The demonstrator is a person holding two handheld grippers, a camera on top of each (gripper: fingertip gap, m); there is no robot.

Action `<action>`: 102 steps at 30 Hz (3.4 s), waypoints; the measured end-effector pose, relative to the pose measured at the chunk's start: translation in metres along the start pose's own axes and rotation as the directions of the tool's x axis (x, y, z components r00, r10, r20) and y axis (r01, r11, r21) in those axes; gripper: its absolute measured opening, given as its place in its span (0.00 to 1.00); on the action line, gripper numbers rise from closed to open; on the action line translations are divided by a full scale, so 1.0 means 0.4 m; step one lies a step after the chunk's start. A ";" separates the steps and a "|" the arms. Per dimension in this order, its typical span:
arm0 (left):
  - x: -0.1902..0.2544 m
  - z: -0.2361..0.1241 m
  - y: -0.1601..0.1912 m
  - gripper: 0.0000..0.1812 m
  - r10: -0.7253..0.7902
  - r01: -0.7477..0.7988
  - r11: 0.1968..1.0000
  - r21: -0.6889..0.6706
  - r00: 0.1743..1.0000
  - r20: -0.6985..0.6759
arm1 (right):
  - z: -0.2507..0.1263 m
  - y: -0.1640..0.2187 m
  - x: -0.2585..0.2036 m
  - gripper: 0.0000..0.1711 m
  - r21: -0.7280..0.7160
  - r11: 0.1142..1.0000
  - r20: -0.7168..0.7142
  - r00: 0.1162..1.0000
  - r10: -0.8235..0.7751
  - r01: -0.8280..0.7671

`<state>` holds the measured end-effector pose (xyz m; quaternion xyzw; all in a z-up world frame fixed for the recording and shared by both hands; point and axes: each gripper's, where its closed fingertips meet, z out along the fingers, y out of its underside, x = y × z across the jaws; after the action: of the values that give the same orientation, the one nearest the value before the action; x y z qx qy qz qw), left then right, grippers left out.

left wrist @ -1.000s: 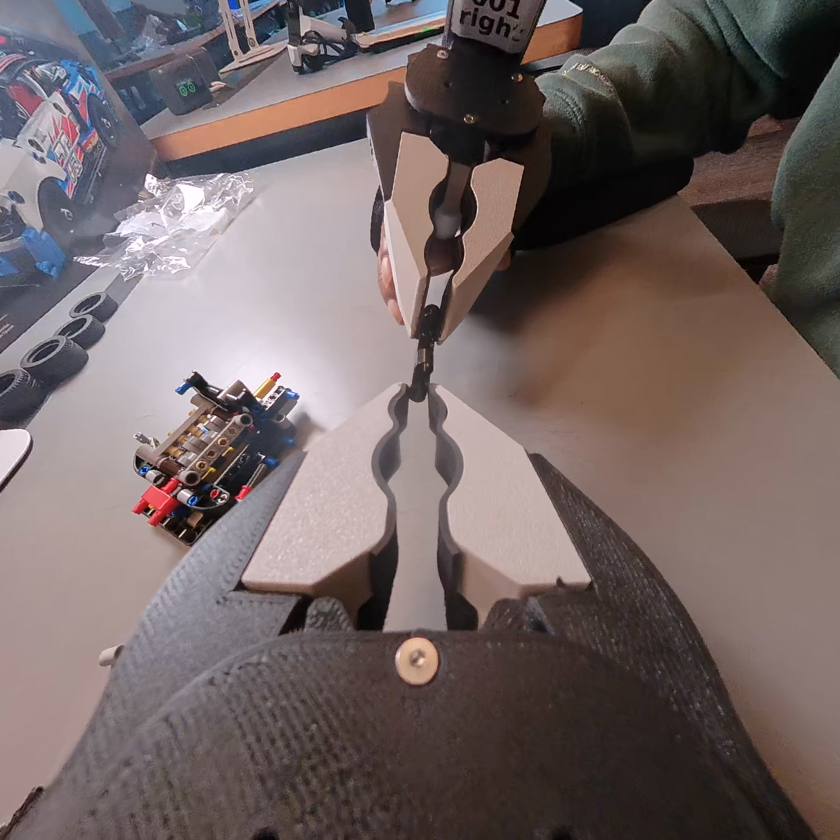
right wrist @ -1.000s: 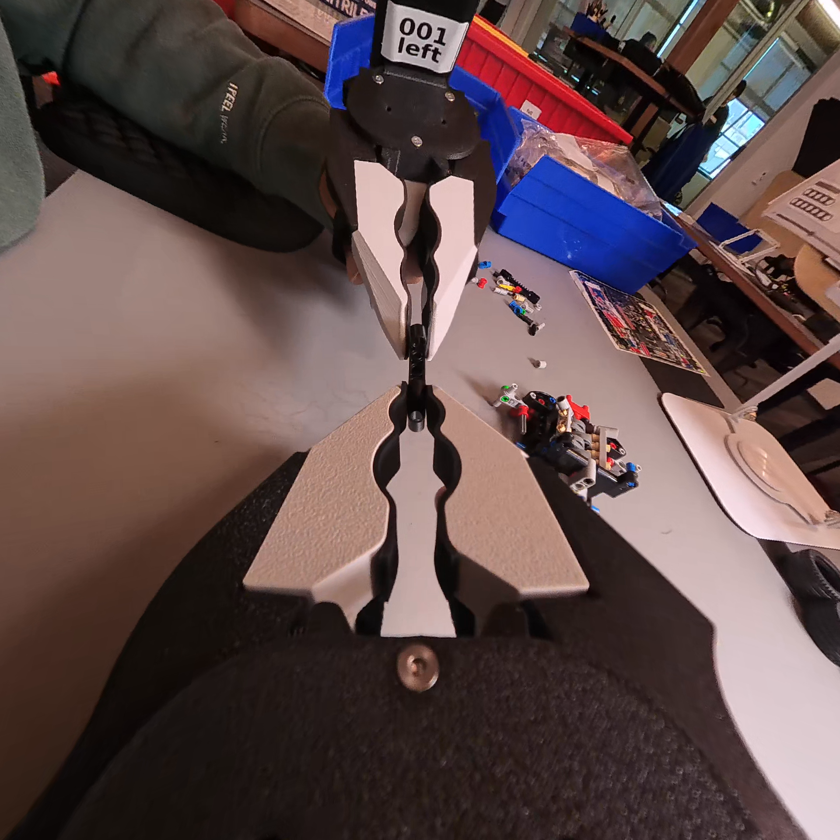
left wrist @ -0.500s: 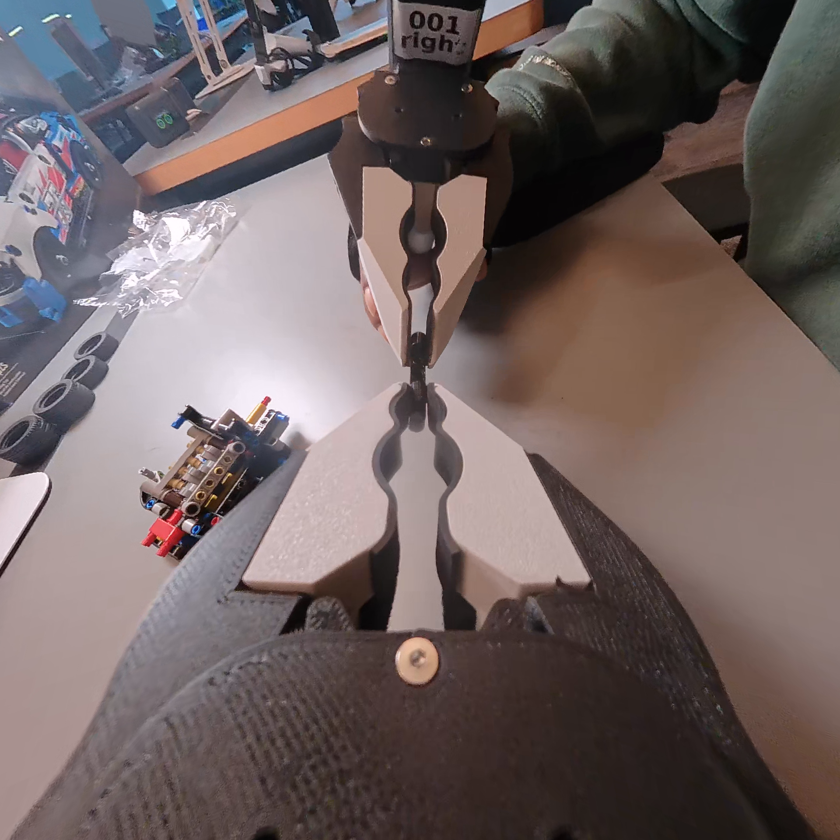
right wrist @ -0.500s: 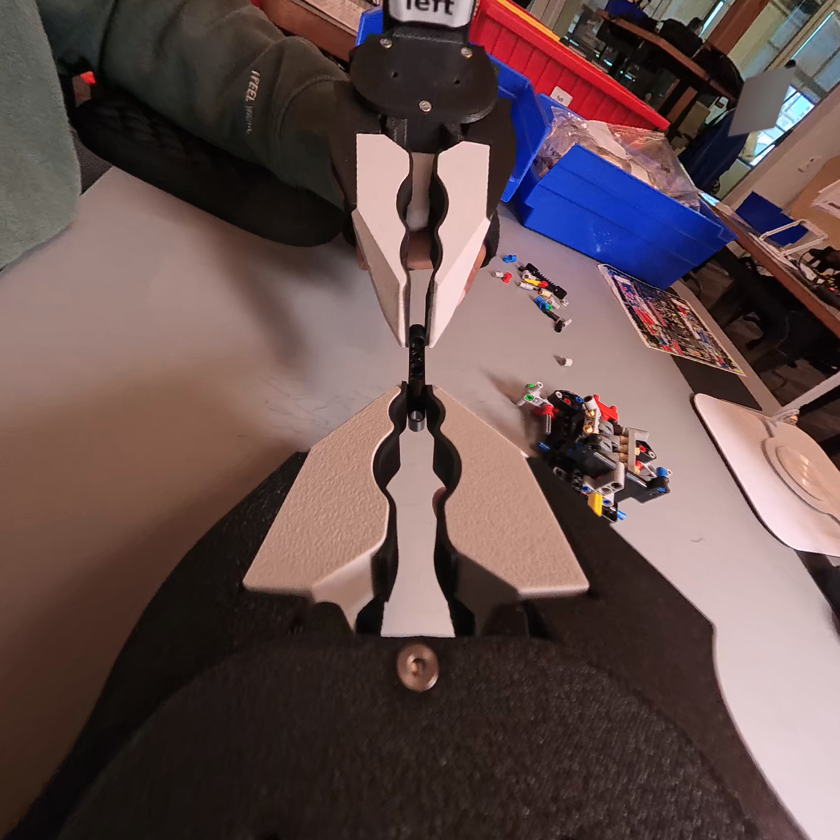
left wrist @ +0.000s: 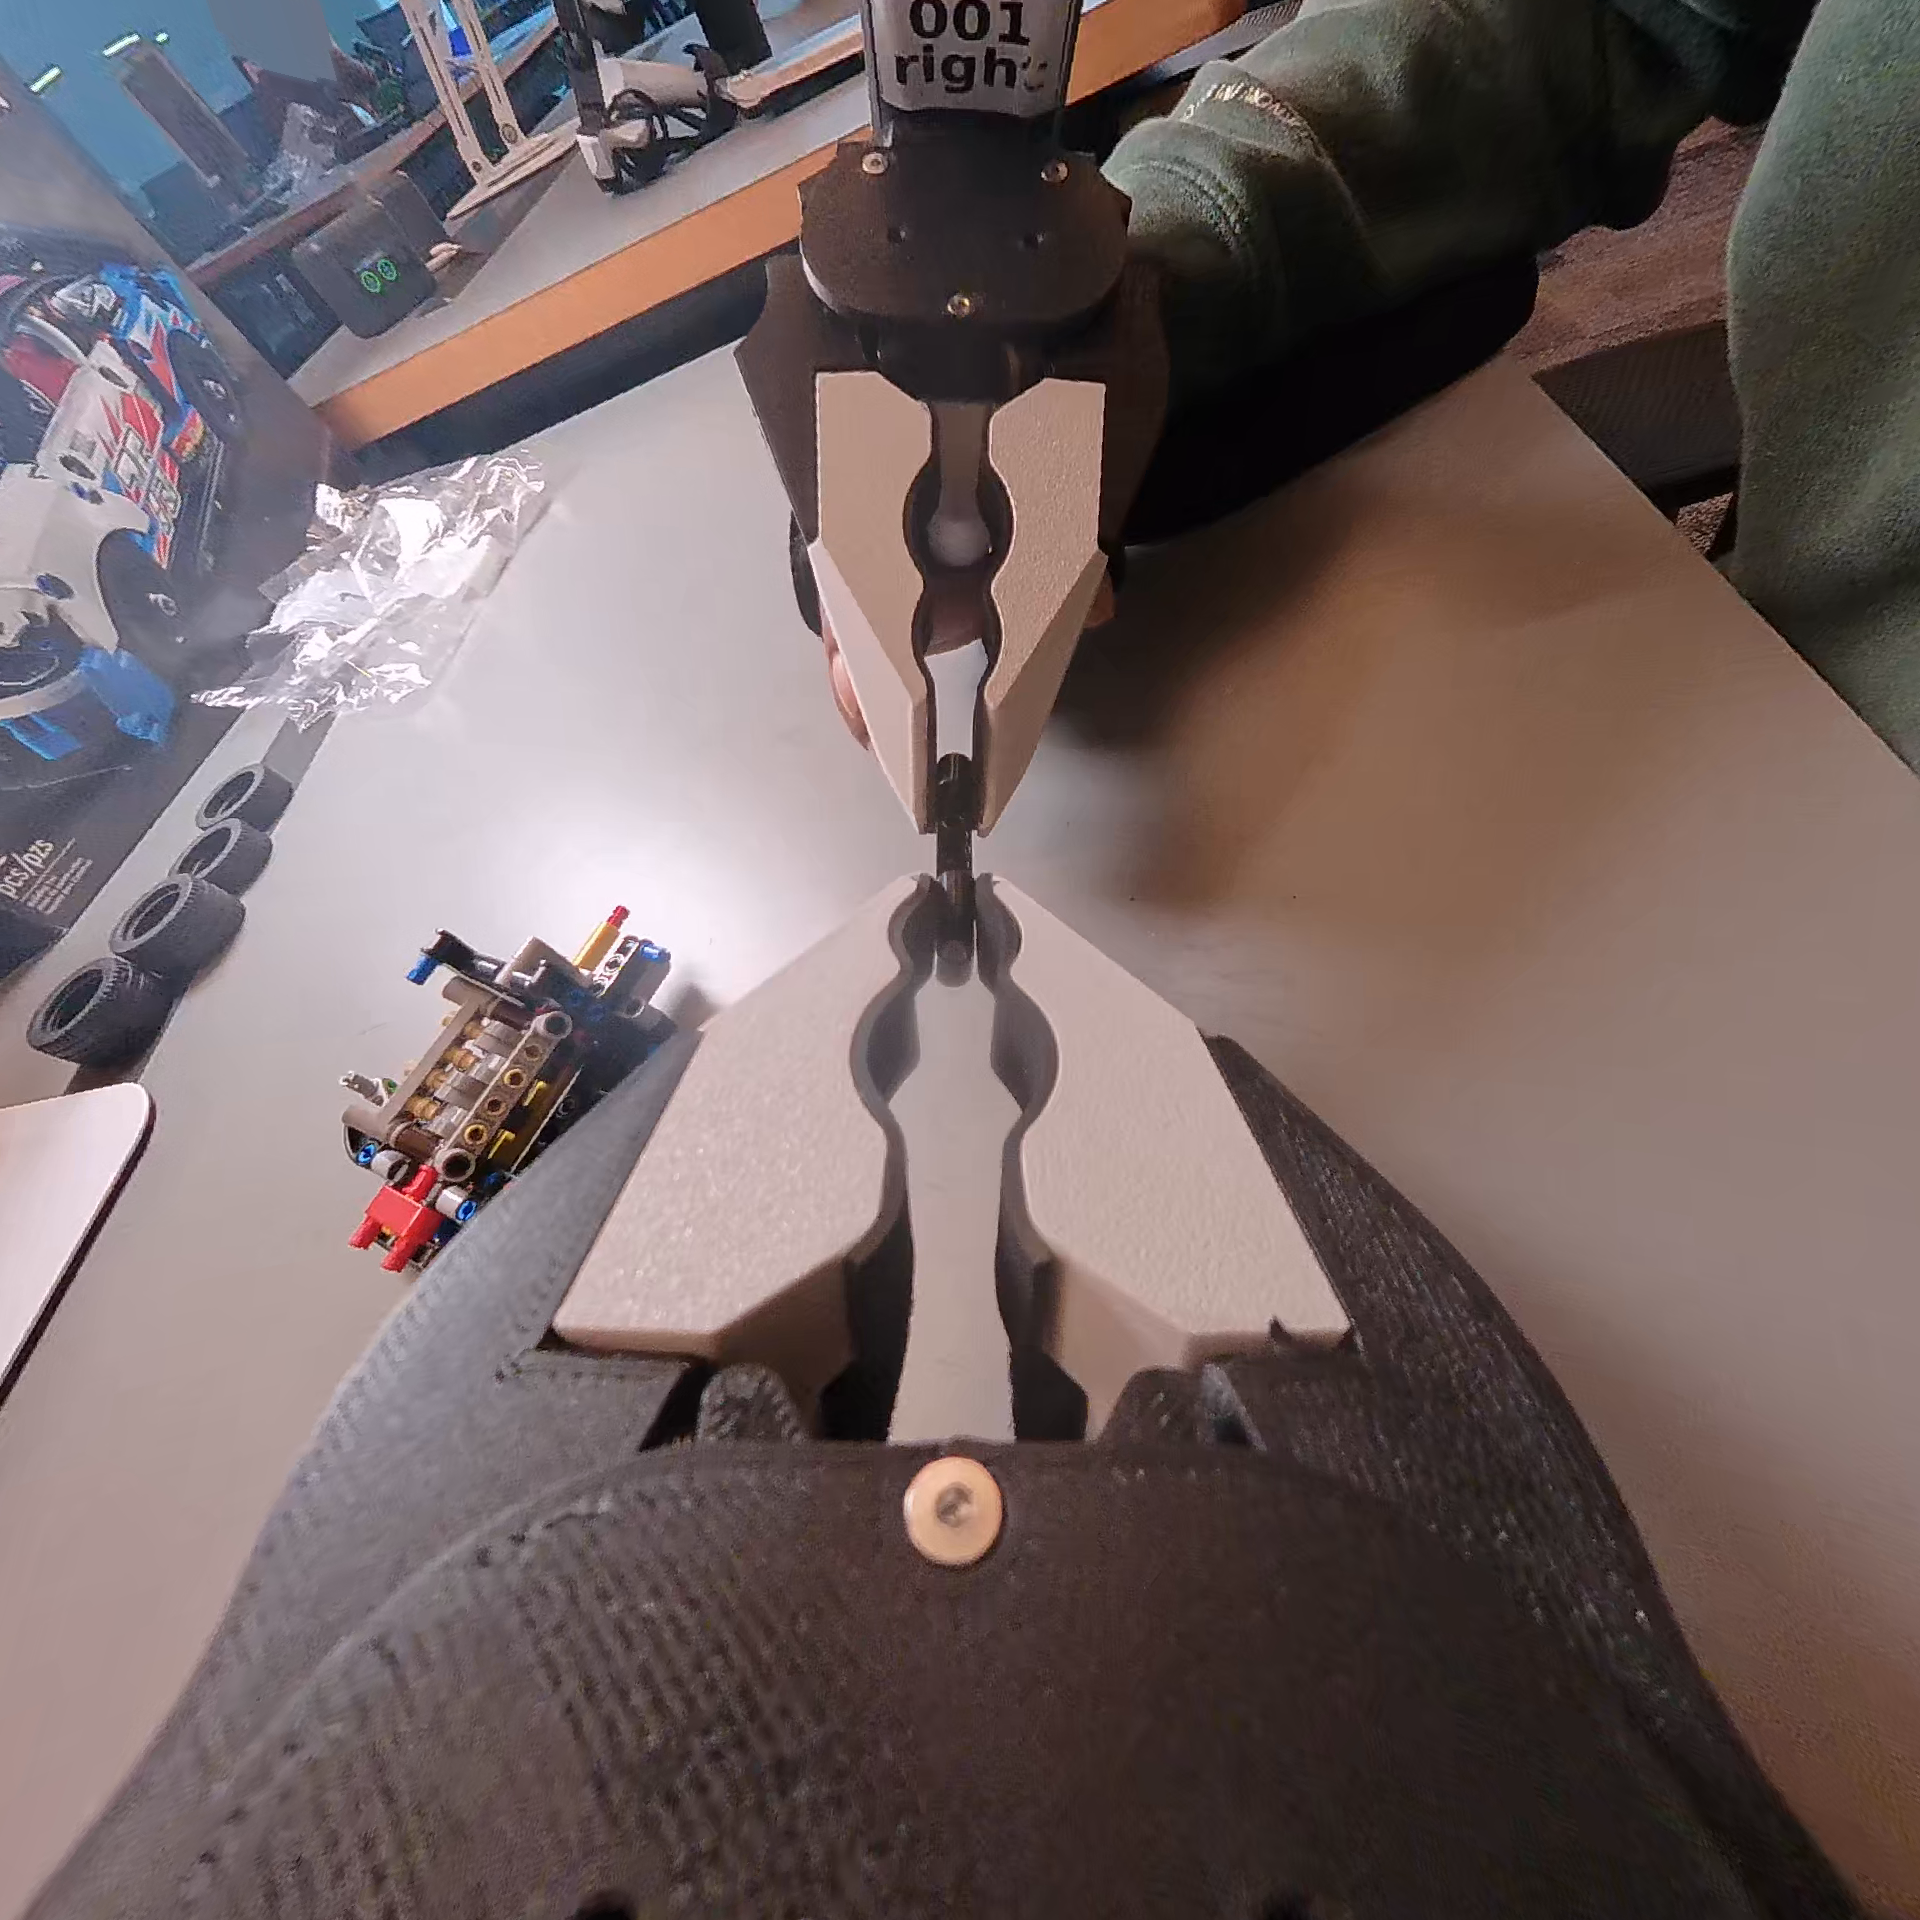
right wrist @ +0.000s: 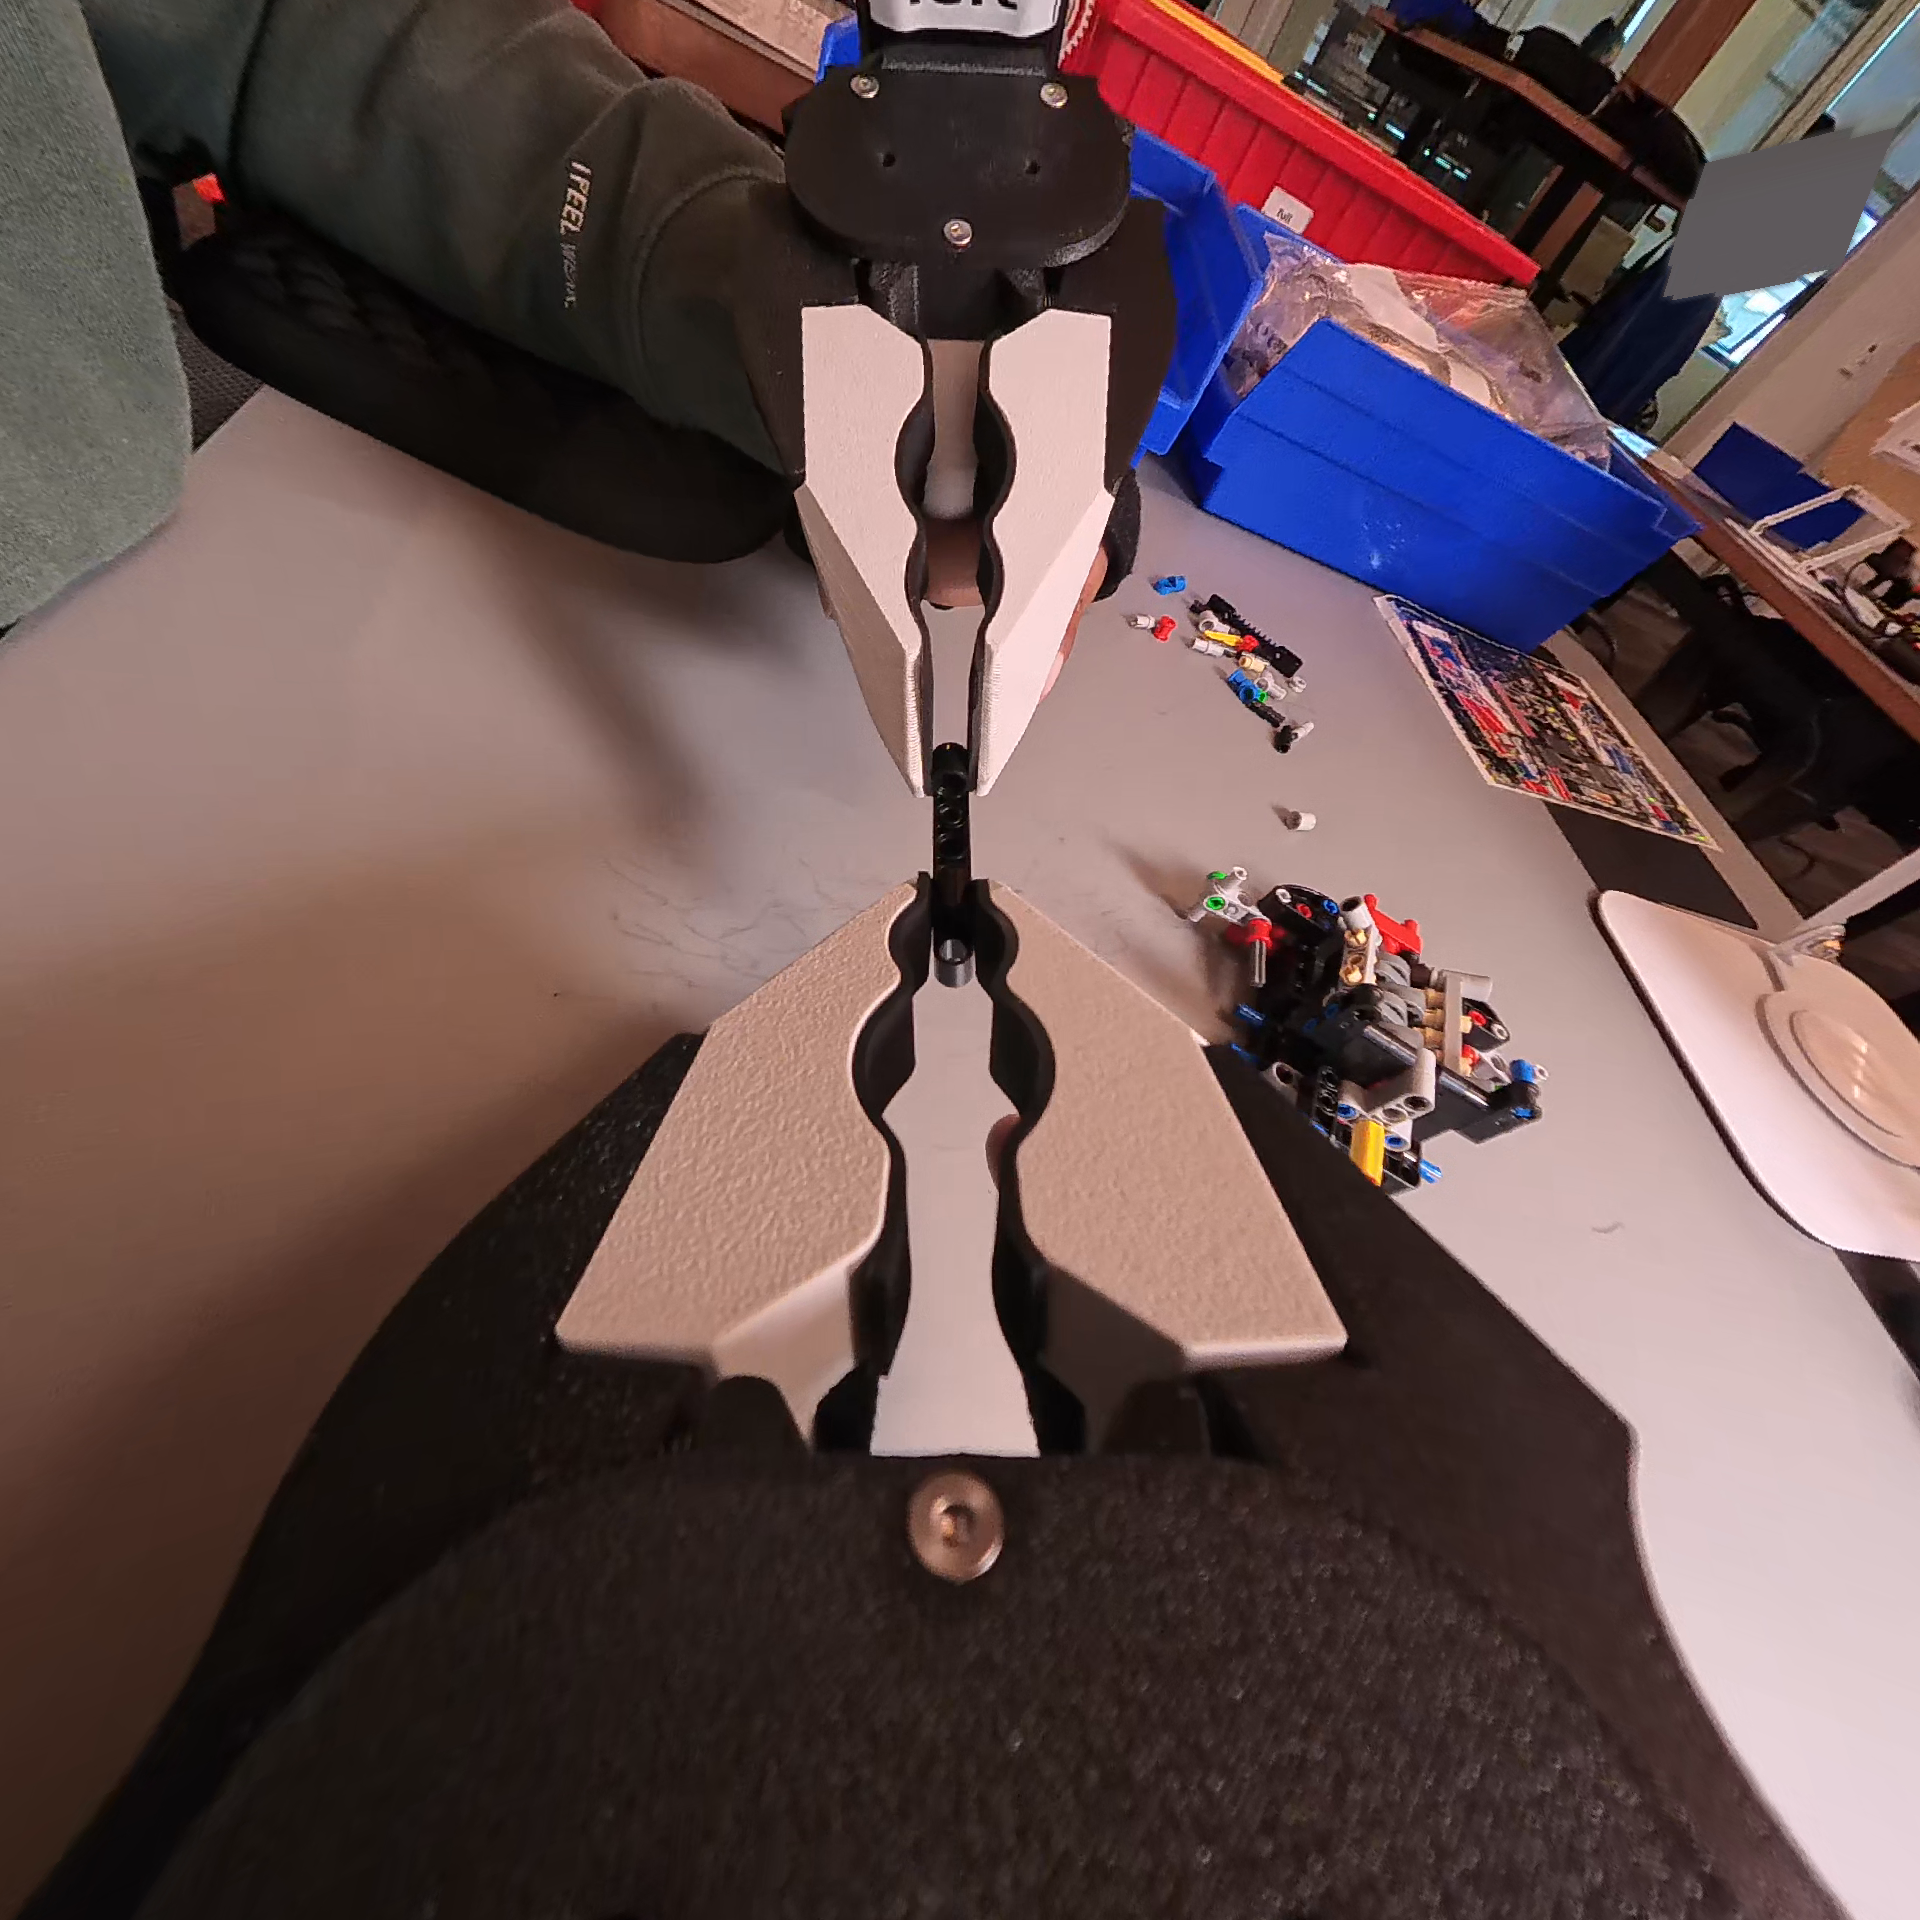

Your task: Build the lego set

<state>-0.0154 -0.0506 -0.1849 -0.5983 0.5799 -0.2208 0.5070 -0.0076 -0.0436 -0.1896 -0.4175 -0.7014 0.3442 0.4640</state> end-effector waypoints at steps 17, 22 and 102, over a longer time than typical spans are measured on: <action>-0.001 0.022 0.055 0.10 -0.157 0.155 0.985 -0.074 0.987 -0.018 | 0.010 0.019 0.008 0.03 -0.023 0.995 0.000 0.996 0.094 -0.094; -0.002 0.024 0.060 0.06 -0.168 0.167 0.983 -0.080 0.986 -0.013 | 0.018 0.017 0.004 0.03 -0.031 0.994 0.004 0.995 0.103 -0.103; -0.085 -0.022 0.062 0.03 -0.390 0.391 0.920 -0.006 0.920 0.043 | -0.034 0.131 0.241 0.35 -0.150 0.863 -0.233 0.866 0.443 -0.482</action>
<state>-0.0424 -0.0179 -0.1921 -0.7100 0.4401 -0.3009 0.4600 -0.0024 0.0665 -0.1955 -0.6502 -0.5639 0.3306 0.3872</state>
